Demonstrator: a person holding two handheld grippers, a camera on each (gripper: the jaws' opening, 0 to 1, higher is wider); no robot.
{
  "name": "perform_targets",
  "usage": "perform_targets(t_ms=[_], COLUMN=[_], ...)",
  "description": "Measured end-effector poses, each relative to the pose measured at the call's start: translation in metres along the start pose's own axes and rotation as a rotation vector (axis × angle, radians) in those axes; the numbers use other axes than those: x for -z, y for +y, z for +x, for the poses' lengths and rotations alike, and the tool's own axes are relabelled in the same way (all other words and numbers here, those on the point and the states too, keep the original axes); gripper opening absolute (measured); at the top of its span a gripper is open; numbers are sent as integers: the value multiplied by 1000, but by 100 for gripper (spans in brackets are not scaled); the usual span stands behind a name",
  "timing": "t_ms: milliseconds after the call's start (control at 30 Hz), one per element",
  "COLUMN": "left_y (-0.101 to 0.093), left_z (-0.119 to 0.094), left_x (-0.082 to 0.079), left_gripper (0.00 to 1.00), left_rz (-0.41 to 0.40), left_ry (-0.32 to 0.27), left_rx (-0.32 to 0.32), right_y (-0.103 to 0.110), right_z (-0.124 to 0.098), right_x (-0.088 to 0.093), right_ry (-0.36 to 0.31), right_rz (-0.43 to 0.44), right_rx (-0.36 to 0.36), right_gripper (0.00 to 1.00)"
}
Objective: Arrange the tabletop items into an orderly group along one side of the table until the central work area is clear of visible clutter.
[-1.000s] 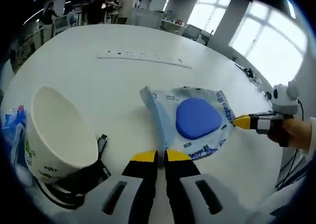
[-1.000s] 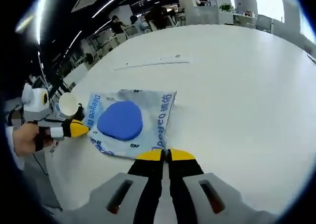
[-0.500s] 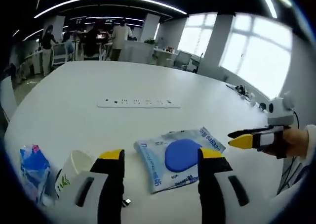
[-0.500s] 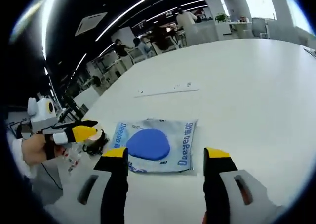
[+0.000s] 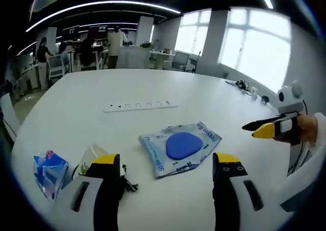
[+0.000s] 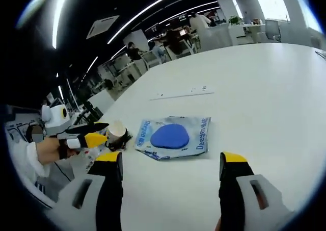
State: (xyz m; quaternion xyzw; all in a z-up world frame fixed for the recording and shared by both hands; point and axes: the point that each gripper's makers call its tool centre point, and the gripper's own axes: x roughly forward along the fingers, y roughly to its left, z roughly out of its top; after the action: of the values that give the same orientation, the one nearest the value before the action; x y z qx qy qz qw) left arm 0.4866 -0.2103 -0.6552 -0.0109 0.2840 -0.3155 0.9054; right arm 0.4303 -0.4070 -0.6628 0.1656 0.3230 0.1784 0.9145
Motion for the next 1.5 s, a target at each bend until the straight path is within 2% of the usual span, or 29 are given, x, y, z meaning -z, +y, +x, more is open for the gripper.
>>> perform_targets(t_ms=[100,167,267,433,500,633,700,767,833,967,1067,1233,1333,1500], left_y=[1,2,6,13,27,39,43,53,58,66,71,77,75,70], left_z=[-10,-22,-37,-61,-73,-89,-95,-106,-113,-126,-132,-137,-131,-123], left_x=[5,13,21,28,31,36,37,42,43,51,55,58,62,55], left_gripper=[86,89,92,89,89,90,90,89,90,89,88,87,85,84], left_rz=[-23,-32,-65,-187,-232,-261,-272,-308,-340,-364,-396,-429,-443,-445], left_ry=[-1,16,18,-27,-56,-73,-77,-85,-107,-104,-105,-126,-110,-113], left_rx=[1,-5,-8,-15,-66,-127,-152,-202,-220,-256,-280,-306,-302,-282], right_y=[-1,-1,-8,-18,-17,-13,-12,-9,-8,-10,-12,-16,-19,-19], right_z=[-7,-17,-29,-45,-51,-55,-55,-57,-59,-64,-68,-72,-71,-75], right_x=[7,15,25,40,38,35,36,38,41,51,55,51,54,53], right_ry=[12,22,34,56,32,14,19,31,40,58,64,46,59,45], right_rz=[-2,-1,27,67,109,137,133,126,127,148,170,195,202,212], right_rx=[3,7,21,58,59,50,44,30,26,31,37,43,45,50], right_gripper=[79,79,78,76,77,77,75,74,74,74,74,74,72,71])
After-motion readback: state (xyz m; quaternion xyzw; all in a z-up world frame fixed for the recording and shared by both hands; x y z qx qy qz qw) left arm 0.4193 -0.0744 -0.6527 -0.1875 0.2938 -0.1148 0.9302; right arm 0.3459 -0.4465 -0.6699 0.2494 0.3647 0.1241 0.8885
